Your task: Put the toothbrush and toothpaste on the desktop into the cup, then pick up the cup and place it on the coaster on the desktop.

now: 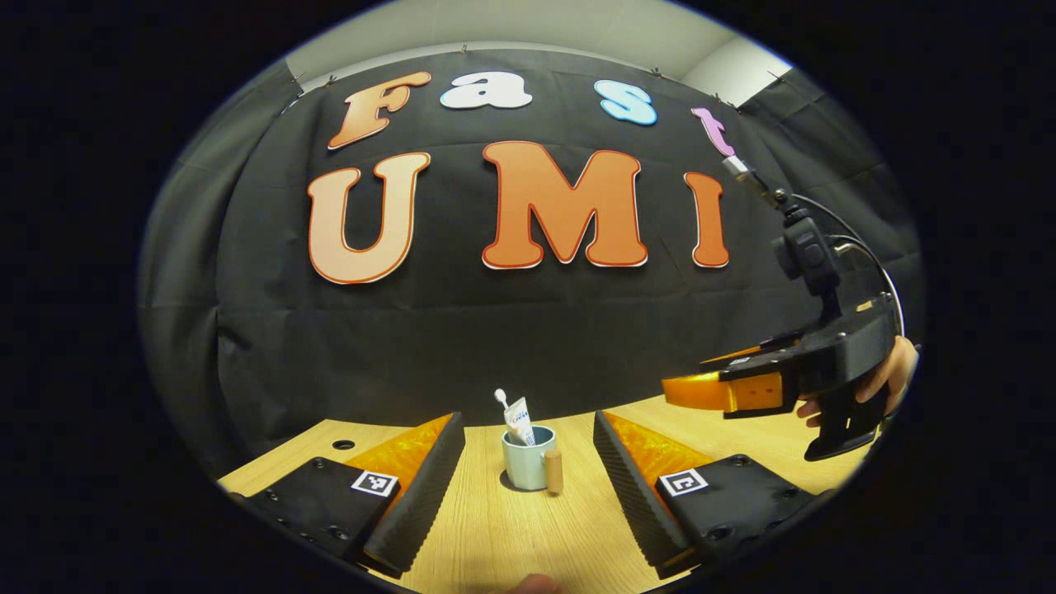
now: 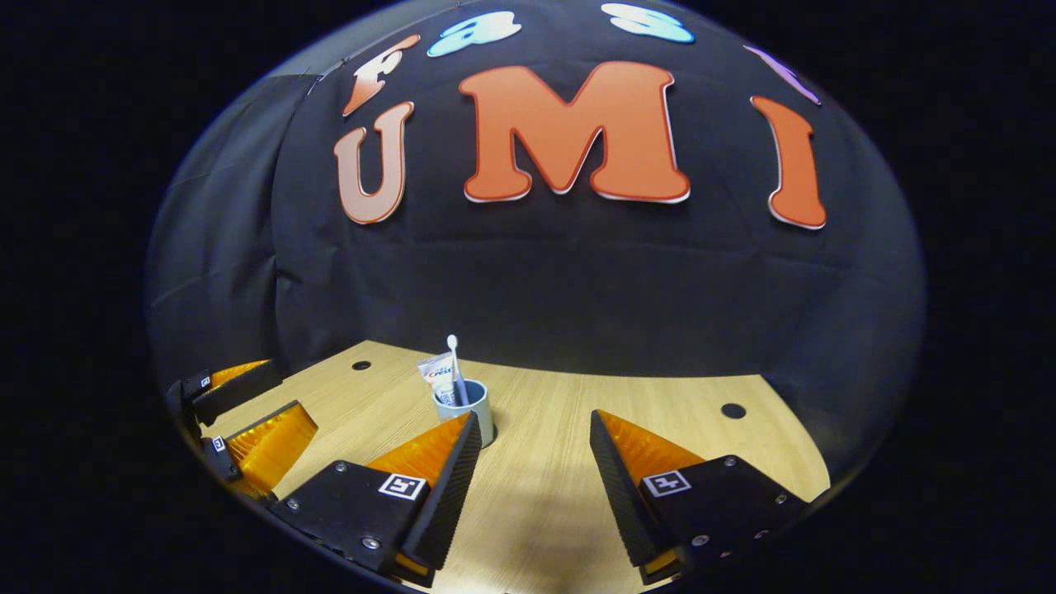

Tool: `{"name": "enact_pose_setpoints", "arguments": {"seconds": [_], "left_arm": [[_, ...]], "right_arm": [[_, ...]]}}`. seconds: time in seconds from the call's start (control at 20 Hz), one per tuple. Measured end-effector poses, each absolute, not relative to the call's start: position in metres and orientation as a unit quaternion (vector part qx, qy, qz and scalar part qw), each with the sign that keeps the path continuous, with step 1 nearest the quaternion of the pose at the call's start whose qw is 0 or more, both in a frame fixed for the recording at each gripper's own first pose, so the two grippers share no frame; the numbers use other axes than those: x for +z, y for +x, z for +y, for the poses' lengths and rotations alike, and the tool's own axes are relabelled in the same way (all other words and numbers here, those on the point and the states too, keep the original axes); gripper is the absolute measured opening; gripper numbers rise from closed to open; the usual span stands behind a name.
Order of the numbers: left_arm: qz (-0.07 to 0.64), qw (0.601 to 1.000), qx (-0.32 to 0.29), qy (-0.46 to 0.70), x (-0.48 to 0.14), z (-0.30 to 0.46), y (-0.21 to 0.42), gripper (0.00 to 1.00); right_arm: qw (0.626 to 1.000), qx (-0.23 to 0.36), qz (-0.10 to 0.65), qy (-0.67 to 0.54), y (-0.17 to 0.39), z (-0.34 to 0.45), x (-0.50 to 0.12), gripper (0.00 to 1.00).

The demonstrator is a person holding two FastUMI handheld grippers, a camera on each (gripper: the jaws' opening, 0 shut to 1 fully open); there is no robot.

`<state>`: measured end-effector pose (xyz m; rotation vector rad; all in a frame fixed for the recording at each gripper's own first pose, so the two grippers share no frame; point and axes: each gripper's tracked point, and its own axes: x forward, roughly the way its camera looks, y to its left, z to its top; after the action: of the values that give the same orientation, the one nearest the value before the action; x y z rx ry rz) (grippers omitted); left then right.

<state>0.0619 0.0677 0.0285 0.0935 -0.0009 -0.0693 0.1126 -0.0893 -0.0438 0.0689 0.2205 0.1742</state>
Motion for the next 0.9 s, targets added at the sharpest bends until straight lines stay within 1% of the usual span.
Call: {"name": "enact_pose_setpoints", "arguments": {"seconds": [0.2,0.5,0.8,0.9], "left_arm": [[-0.02,0.999,-0.033,0.034,0.034,0.066,0.064,0.99],[-0.023,0.999,-0.027,0.034,0.035,0.069,0.062,1.0],[-0.034,0.999,-0.014,0.036,0.04,0.081,0.057,1.0],[-0.037,0.999,-0.01,0.037,0.042,0.083,0.055,1.0]], "right_arm": [[0.995,0.066,0.062,0.034,0.093,-0.1,-0.036,0.8],[0.999,0.027,0.026,0.015,0.078,-0.114,-0.041,0.81],[1.0,0.0,-0.007,0.022,0.066,-0.133,-0.032,0.81],[1.0,0.001,-0.016,0.025,0.063,-0.135,-0.029,0.81]]}}
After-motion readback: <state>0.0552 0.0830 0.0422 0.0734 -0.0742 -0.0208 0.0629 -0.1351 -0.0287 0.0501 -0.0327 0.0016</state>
